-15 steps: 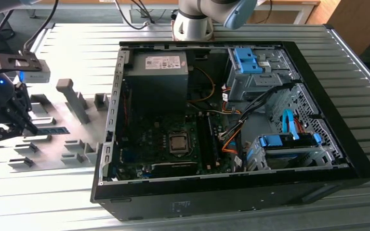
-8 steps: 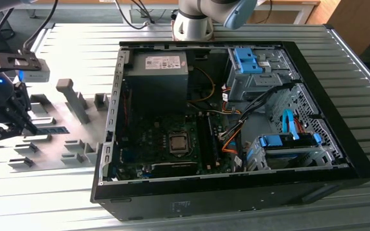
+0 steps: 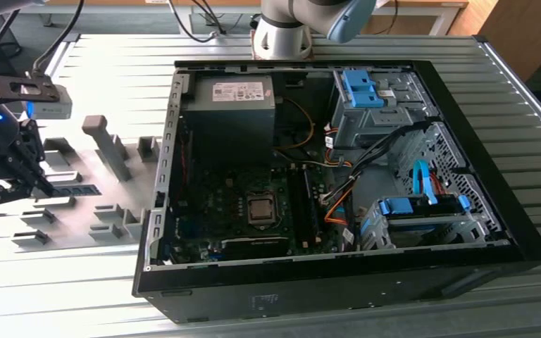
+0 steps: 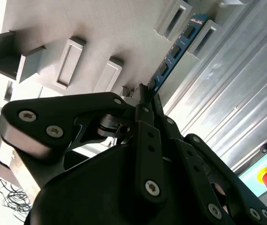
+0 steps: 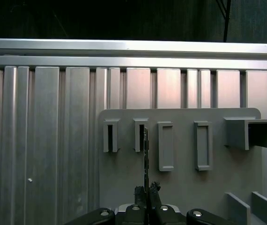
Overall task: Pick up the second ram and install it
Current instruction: 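Pick up the second ram and move it above second insertion slot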
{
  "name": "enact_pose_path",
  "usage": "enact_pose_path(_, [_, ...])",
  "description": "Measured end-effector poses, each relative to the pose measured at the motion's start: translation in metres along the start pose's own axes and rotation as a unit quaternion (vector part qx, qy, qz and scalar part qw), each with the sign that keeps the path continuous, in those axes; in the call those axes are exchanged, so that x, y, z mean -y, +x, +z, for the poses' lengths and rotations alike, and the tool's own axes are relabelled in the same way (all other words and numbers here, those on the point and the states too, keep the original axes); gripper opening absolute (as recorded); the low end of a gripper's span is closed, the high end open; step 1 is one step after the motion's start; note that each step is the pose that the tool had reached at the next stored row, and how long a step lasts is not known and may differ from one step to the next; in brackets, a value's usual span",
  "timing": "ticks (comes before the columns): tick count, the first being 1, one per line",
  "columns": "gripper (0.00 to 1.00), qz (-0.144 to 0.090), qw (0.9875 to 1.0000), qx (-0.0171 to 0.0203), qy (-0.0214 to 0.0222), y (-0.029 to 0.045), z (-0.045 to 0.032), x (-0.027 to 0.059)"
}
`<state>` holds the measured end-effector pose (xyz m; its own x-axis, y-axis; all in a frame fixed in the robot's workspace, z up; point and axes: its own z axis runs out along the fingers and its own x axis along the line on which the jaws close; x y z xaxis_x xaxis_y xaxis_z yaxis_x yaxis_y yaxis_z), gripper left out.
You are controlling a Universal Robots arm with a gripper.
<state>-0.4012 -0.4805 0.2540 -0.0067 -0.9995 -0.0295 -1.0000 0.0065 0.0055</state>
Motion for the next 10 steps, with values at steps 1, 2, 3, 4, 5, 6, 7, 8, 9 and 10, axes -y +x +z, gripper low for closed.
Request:
enact_pose_path(1, [0.14,0.0,1.0,-0.0001,0.0,0.0,-0.0002,0.0])
enact_pose_path(2, [0.14,0.0,1.0,-0.0002,0.0,0.0,-0.0004,0.0])
enact_pose_path(3, [0.14,0.0,1.0,-0.0002,0.0,0.0,-0.0006,0.0])
enact_pose_path(4, [0.14,0.0,1.0,-0.0003,0.0,0.0,-0.0008,0.0])
enact_pose_path(5, [0.14,0.0,1.0,-0.0004,0.0,0.0,-0.001,0.0])
enact_pose_path(6, [0.14,0.0,1.0,-0.0006,0.0,-0.0001,-0.0015,-0.0001])
enact_pose_path(7, [0.14,0.0,1.0,-0.0007,0.0,-0.0001,-0.0019,0.0])
enact_pose_path(8, [0.14,0.0,1.0,-0.0008,0.0,-0.0001,-0.0021,0.0])
enact_pose_path(9, [0.14,0.0,1.0,-0.0009,0.0,-0.0001,-0.0022,0.0])
enact_pose_path(10, [0.14,0.0,1.0,-0.001,0.0,-0.0001,-0.0024,0.0])
